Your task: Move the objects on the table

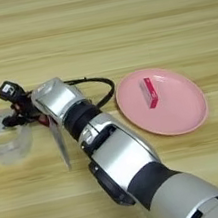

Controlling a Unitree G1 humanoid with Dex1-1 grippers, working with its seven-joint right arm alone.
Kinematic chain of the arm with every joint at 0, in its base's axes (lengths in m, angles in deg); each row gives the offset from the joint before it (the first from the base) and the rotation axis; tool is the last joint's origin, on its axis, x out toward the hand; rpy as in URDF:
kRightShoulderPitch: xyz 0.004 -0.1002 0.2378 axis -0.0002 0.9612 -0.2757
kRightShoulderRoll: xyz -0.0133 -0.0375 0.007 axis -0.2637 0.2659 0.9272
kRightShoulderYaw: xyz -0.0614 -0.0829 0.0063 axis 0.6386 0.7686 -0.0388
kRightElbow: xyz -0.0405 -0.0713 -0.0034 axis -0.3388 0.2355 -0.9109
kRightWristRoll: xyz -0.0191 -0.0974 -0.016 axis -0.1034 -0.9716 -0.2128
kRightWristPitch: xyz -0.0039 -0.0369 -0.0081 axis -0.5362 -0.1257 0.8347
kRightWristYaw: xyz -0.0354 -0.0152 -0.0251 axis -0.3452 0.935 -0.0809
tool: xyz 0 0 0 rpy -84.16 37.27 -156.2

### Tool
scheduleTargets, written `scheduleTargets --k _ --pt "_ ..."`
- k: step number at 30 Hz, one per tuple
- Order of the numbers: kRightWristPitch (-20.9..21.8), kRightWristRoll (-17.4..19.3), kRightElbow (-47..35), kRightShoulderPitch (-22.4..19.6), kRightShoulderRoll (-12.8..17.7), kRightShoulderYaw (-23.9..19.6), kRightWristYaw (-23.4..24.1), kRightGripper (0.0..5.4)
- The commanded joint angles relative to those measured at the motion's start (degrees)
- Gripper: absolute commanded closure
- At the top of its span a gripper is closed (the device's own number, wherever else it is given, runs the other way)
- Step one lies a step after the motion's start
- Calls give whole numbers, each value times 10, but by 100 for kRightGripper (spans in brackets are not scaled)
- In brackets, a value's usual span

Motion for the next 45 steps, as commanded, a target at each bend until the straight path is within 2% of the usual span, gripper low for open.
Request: scheduleTargets --k 1,7,17,27,33,38,45 --pt "6 -7 -37 -39 2 -14 18 391" --pt "5 -7 -34 -41 2 -21 22 398" --pt "20 8 -54 -55 2 -67 54 398" --pt "-29 24 -136 -58 8 -98 57 398" --pt "-42 31 -195 -67 28 -120 63 398" --pt "-28 27 -271 -39 64 -128 68 398" --pt "-16 37 -377 40 106 -154 80 399"
